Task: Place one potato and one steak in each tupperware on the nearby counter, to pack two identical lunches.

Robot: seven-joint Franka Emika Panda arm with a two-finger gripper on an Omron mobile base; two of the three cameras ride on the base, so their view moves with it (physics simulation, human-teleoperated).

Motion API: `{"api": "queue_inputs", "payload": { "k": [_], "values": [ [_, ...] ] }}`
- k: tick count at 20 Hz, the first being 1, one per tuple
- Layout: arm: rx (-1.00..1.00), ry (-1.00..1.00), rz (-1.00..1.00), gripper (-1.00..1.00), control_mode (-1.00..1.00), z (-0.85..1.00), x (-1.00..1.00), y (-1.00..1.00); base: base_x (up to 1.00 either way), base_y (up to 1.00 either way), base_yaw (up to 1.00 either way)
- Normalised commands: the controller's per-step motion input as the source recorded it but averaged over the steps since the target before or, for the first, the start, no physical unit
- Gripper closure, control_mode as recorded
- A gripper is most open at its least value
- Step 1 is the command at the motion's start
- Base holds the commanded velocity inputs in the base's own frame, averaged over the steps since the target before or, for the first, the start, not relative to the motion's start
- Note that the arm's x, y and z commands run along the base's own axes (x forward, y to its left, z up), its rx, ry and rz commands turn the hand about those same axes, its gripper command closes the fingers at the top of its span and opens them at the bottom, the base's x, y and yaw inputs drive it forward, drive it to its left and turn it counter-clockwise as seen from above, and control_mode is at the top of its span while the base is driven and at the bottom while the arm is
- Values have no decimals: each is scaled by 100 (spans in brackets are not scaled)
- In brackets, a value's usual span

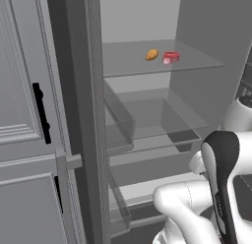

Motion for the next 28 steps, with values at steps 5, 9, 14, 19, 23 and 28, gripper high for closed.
{"api": "queue_inputs", "payload": {
  "k": [5,9,14,19,23,28],
  "values": [
    [-6,-42,8,-100,-100,49,-16,0,0,0,0],
    [-12,-75,16,-100,-100,75,-3,0,0,0,0],
    [-2,-51,3,-100,-100,97,38,2,0,0,0],
    [9,-12,-2,-100,-100,100,94,5,0,0,0],
    [10,3,-9,-100,-100,88,100,1,0,0,0],
    [3,22,-16,-100,-100,13,100,0,0,0,0]
  ]
}}
